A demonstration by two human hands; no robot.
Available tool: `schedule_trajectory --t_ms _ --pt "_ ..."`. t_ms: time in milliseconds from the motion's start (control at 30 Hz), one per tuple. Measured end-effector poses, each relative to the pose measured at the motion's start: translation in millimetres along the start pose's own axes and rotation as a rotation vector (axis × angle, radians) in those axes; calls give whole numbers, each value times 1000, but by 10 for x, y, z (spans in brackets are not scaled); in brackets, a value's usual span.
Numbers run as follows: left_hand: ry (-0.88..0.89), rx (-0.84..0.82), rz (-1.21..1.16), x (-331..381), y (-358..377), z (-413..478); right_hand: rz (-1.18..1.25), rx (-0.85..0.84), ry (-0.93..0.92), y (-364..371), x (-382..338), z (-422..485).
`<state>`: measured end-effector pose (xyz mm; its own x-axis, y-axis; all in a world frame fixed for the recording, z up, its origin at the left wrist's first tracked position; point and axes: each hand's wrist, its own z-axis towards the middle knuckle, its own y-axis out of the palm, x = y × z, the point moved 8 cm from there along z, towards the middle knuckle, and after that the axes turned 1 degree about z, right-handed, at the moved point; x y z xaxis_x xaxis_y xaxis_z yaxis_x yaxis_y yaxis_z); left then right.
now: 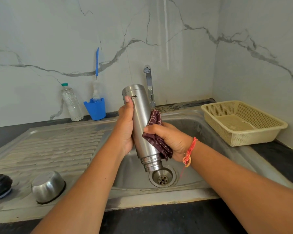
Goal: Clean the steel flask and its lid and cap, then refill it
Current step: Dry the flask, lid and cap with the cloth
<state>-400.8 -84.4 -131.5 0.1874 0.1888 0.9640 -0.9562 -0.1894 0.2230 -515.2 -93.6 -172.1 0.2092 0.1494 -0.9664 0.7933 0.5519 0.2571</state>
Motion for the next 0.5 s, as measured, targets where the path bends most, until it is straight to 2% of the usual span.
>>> schedule_trajectory --t_ms 167,300,400,500 --pt "57 -60 131 20 81 -17 115 57 -1 -64 -17 40" --pt "92 -44 354 2 154 -109 198 160 -54 -201 -85 61" --pt "69 -182 398 -58 300 -194 221 305 -136 -405 -182 46" --pt "40 -330 441 -185 401 -190 262 334 -218 -496 -262 14"
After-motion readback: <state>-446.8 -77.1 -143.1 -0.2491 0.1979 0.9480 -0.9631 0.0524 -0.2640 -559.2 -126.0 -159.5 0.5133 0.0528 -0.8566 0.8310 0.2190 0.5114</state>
